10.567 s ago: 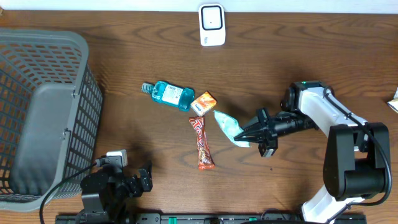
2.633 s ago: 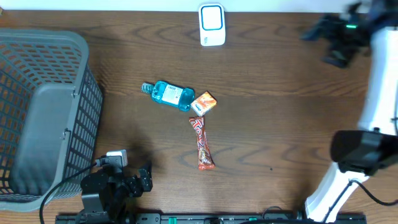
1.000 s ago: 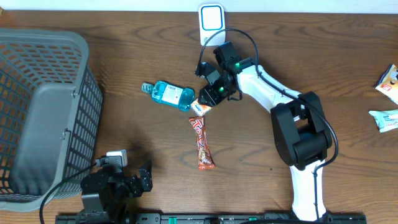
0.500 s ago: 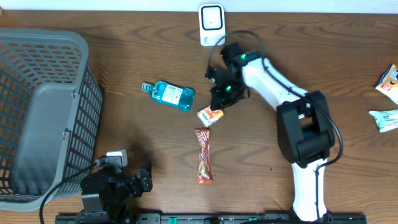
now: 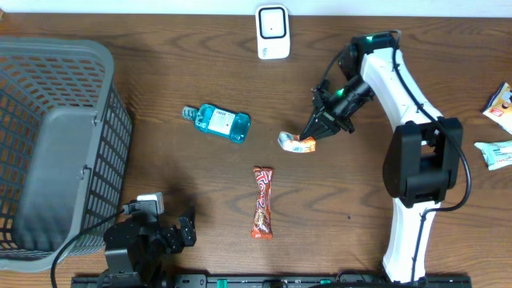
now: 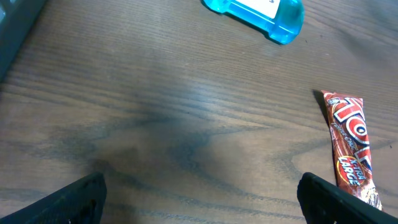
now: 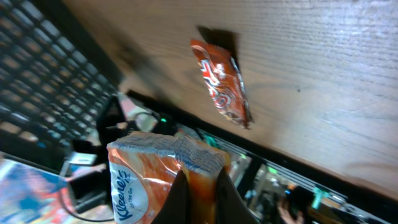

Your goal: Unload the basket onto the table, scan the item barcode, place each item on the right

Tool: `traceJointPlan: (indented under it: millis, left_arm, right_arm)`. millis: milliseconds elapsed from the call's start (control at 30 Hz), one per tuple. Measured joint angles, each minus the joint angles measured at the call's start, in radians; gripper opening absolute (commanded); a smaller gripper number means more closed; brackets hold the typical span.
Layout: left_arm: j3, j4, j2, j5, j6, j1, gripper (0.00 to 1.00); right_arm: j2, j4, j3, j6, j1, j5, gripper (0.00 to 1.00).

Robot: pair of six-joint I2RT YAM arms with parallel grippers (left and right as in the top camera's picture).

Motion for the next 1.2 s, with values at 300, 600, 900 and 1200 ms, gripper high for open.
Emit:
traceJointPlan:
  millis: [300, 600, 900, 1200]
  left_arm:
    - [0.0, 0.0, 0.0, 0.0, 0.0, 0.0, 0.98]
    - [0.0, 0.0, 0.0, 0.0, 0.0, 0.0, 0.98]
    - [0.0, 0.0, 0.0, 0.0, 0.0, 0.0, 0.98]
    - [0.0, 0.0, 0.0, 0.0, 0.0, 0.0, 0.98]
  right_arm:
    - [0.0, -0.003, 0.0, 0.028, -0.002, -0.032, 0.01]
    - [0.0, -0.002, -0.064, 0.055, 0.097, 0.013, 0.01]
    - [-0.029, -0.001, -0.362, 0.053, 0.169, 0.022, 0.01]
    - [-0.162, -0.003, -0.662, 0.051, 0.191, 0.019, 0.02]
